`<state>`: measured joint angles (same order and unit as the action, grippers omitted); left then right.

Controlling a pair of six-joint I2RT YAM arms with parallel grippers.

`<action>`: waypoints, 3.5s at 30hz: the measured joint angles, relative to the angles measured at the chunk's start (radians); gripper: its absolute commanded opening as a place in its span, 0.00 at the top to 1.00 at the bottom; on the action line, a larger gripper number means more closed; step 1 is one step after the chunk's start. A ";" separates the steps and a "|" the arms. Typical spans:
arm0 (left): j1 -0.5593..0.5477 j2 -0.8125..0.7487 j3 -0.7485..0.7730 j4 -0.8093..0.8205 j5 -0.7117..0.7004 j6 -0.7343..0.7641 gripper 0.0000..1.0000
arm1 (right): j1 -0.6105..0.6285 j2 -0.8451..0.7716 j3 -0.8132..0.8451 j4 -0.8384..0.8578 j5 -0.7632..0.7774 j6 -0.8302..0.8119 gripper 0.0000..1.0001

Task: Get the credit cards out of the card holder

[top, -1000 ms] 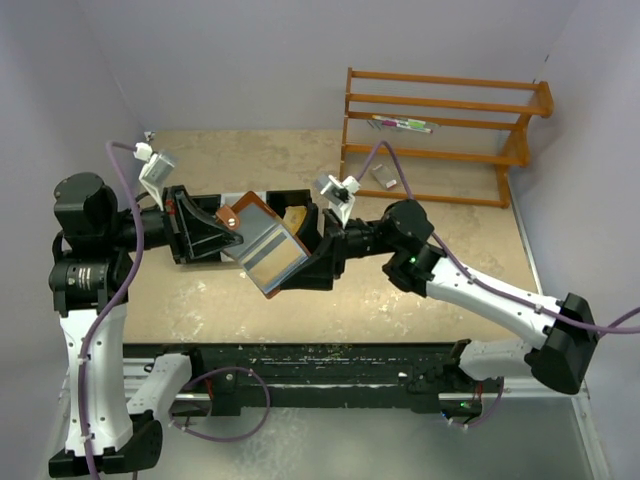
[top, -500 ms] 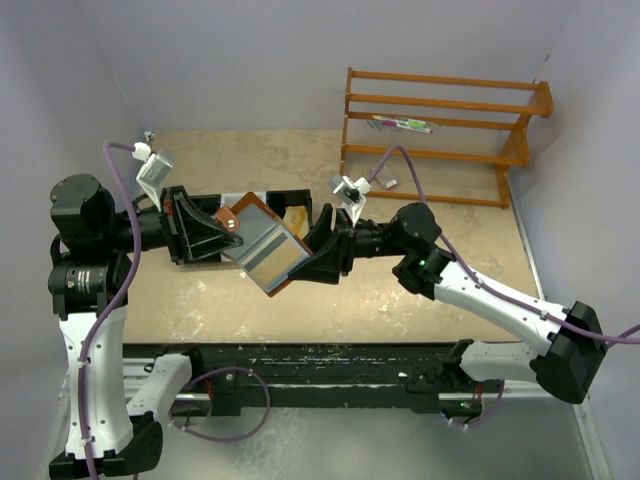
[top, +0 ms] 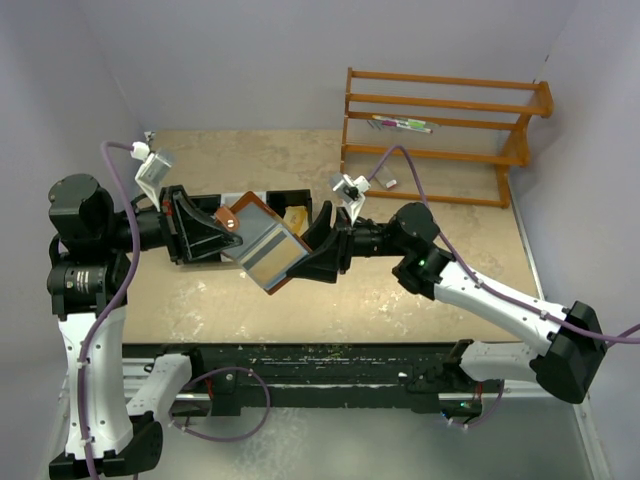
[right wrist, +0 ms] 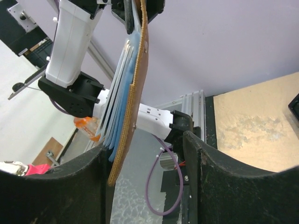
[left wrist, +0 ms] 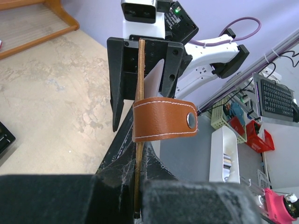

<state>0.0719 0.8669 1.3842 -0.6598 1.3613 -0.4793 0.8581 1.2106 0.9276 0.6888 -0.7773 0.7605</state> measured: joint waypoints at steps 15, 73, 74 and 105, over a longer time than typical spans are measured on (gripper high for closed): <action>0.000 0.013 0.031 -0.016 0.000 0.019 1.00 | 0.000 -0.010 -0.040 0.222 -0.031 0.067 0.58; 0.006 0.030 0.072 -0.050 -0.036 0.072 0.90 | 0.045 0.012 -0.034 0.254 0.142 0.047 0.99; 0.006 0.031 0.081 -0.073 -0.051 0.098 0.89 | 0.045 0.013 -0.032 0.243 0.146 0.045 1.00; 0.005 -0.084 -0.055 -0.423 -0.452 0.759 0.19 | 0.211 0.175 0.415 -0.575 0.651 -0.105 1.00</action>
<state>0.0772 0.7834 1.3289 -1.0832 0.9089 0.2798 1.0691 1.3857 1.3426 0.1139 -0.1261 0.6559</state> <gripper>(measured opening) 0.753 0.135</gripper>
